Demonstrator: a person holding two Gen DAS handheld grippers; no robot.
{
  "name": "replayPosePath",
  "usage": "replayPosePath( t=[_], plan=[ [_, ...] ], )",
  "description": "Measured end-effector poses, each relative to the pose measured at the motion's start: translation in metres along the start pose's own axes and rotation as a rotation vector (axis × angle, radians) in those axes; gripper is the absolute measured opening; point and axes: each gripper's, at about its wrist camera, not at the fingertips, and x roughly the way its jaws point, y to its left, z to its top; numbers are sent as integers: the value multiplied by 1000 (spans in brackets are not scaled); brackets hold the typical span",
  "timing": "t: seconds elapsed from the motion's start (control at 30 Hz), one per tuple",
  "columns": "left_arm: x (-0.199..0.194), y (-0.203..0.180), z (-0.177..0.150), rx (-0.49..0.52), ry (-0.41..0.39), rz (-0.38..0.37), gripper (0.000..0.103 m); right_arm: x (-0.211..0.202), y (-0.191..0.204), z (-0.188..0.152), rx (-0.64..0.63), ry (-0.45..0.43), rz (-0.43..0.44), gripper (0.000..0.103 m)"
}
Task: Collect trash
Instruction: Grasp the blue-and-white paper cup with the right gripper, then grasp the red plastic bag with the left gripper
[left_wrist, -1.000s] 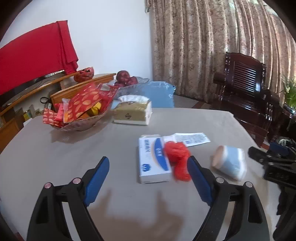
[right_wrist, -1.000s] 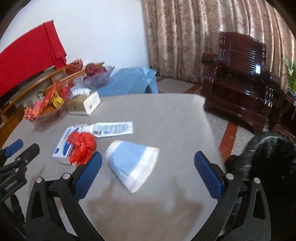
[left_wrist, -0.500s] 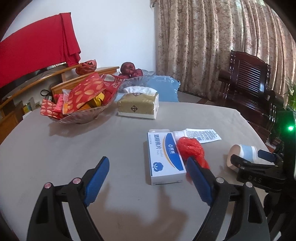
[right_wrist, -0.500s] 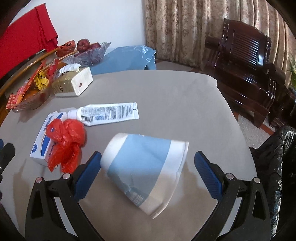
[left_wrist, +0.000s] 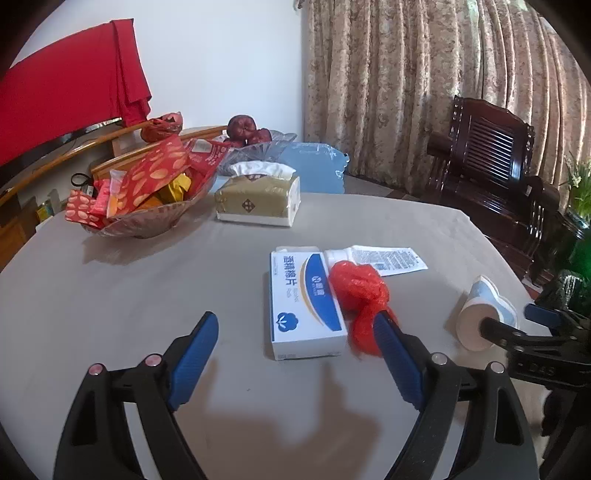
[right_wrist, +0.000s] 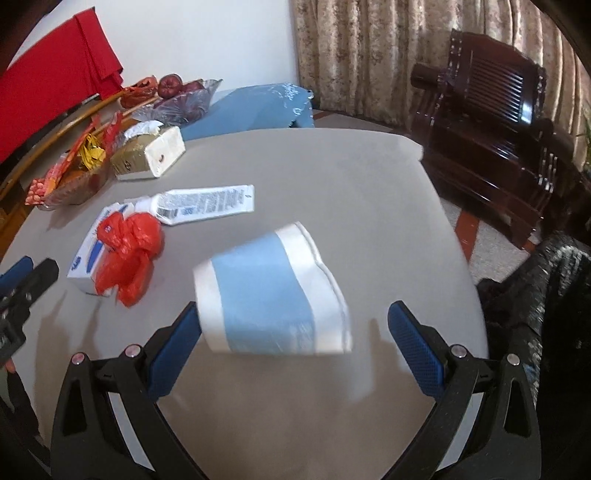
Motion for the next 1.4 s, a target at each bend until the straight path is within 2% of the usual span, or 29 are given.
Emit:
replayPosePath(
  t=[0.07,0.17,0.27,0.47,0.7,0.83,0.9,0.93,0.97,1.0,1.03,1.17,1.4],
  plan=[
    [0,-1,1,2,-2,-1,84,9,0,2,1,34,25,96],
    [0,-6,3,12,-4,-9,84,13,1,0,-1,65,70,72],
    [3,-13,5,23,-5,-19,84,10,0,-3,-1,67,89,72],
    [13,-36,11,43,-16,-44,83,-5,-19,1,29,21,50,72],
    [35,-60,12,77,1,-32,74,-13,-30,0,23,0,31,72],
    [53,-64,11,76,43,-1,67,-16,-32,0,22,-8,33,72],
    [62,-66,10,76,80,14,58,-18,-32,0,24,-10,36,72],
    [64,-66,11,77,86,15,52,-19,-32,0,24,-11,35,72],
    [64,-67,12,79,80,17,36,-20,-32,-1,23,-12,35,72],
    [67,-66,12,76,94,-8,25,-22,-32,-1,22,-14,36,72],
    [68,-67,12,73,105,-15,20,-23,-31,-1,22,-16,37,73],
    [60,-67,12,61,90,-23,17,-35,-29,0,15,-36,45,73],
    [12,-68,20,64,20,-56,17,-70,-26,5,8,-99,60,72]
  ],
)
